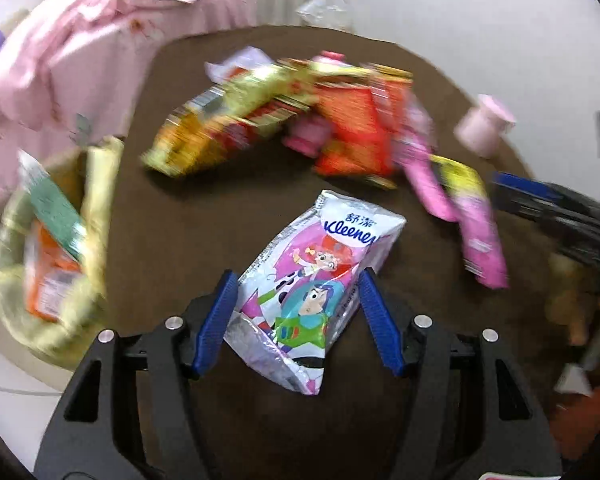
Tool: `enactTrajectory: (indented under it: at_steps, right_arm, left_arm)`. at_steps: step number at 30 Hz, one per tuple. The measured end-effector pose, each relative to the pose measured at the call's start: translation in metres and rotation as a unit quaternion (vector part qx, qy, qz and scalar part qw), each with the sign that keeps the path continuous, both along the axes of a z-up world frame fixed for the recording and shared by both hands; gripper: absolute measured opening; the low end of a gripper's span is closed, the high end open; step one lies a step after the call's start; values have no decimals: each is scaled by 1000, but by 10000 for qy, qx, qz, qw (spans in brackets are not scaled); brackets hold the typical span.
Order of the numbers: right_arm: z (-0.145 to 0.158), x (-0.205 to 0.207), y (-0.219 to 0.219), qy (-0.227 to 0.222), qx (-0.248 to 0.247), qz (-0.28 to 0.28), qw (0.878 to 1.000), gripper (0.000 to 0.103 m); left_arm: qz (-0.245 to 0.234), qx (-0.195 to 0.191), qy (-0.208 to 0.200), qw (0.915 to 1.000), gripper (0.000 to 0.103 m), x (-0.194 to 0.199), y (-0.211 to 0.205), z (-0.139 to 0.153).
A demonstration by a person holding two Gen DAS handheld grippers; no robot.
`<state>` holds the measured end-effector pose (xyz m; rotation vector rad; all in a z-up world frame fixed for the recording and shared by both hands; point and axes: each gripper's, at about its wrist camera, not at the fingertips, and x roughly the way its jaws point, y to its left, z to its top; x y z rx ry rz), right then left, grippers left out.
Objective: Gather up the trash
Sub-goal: 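Grasp the white cartoon wrapper with the left tool while the right tool grasps the yellow wrapper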
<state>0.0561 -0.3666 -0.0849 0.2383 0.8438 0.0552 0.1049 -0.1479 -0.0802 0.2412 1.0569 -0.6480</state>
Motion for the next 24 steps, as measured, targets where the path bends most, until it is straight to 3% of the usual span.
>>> enactTrajectory:
  at_steps: [1, 3, 6, 9, 15, 17, 19, 24]
  right_arm:
    - [-3, 3, 3, 15, 22, 2, 10000, 40]
    - [-12, 10, 9, 195, -13, 28, 9998, 40]
    - [-15, 6, 11, 250, -377, 241, 9987, 40]
    - [-18, -4, 3, 381, -573, 377, 9969, 40]
    - [-10, -22, -27, 294, -183, 76, 9994, 40]
    - [-5, -27, -31, 171, -108, -34, 9998, 40]
    - [-2, -25, -31, 147, -93, -71, 9998, 40]
    - [-11, -10, -31, 364, 50, -82, 9993, 41]
  left_arm:
    - [-151, -252, 271, 9992, 59, -5, 2, 3]
    - [-240, -468, 415, 9978, 59, -11, 2, 8]
    - [-382, -501, -54, 9980, 59, -16, 9, 28]
    - [-705, -345, -311, 9964, 59, -15, 10, 31]
    - [-1094, 362, -274, 9930, 59, -7, -16, -4]
    - [-1047, 399, -352, 9931, 52, -9, -23, -6]
    - [-905, 448, -371, 9942, 31, -6, -25, -5]
    - [-569, 189, -96, 9982, 16, 0, -13, -6]
